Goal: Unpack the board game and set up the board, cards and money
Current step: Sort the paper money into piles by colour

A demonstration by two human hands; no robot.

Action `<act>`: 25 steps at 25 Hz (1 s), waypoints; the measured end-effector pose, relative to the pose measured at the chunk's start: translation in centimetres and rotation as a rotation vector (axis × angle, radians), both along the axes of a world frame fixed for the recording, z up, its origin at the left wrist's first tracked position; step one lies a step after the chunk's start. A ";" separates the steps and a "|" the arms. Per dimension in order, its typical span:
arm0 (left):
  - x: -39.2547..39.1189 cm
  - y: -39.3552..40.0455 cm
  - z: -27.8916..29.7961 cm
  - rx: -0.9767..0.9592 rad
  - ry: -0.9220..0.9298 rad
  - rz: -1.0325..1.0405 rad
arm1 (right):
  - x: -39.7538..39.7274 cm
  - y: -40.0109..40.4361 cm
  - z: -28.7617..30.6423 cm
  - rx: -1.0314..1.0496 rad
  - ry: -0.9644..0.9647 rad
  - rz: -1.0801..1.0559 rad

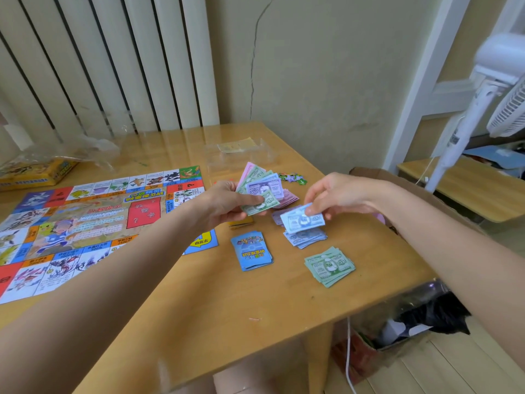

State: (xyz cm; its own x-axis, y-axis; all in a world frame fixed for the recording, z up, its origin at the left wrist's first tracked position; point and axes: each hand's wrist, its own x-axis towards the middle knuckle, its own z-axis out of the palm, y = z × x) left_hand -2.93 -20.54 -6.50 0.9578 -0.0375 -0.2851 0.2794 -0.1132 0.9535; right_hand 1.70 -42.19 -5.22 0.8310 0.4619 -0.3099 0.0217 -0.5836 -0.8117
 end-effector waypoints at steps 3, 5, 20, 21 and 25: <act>-0.3 -0.4 -0.3 0.068 0.014 -0.010 | -0.6 -0.2 -1.0 -0.249 -0.150 0.075; -0.3 -0.9 -0.5 0.129 0.016 -0.007 | -0.8 0.2 -1.3 -0.435 -0.261 0.116; -0.1 -1.2 -0.2 0.017 -0.049 0.006 | -0.7 2.9 0.4 0.170 -0.259 -0.012; 0.0 -1.0 -0.1 0.007 -0.052 0.000 | -0.4 3.0 0.5 0.178 -0.257 -0.029; 0.1 -0.3 0.1 -0.031 -0.046 0.043 | 0.6 2.8 0.7 0.200 -0.285 -0.123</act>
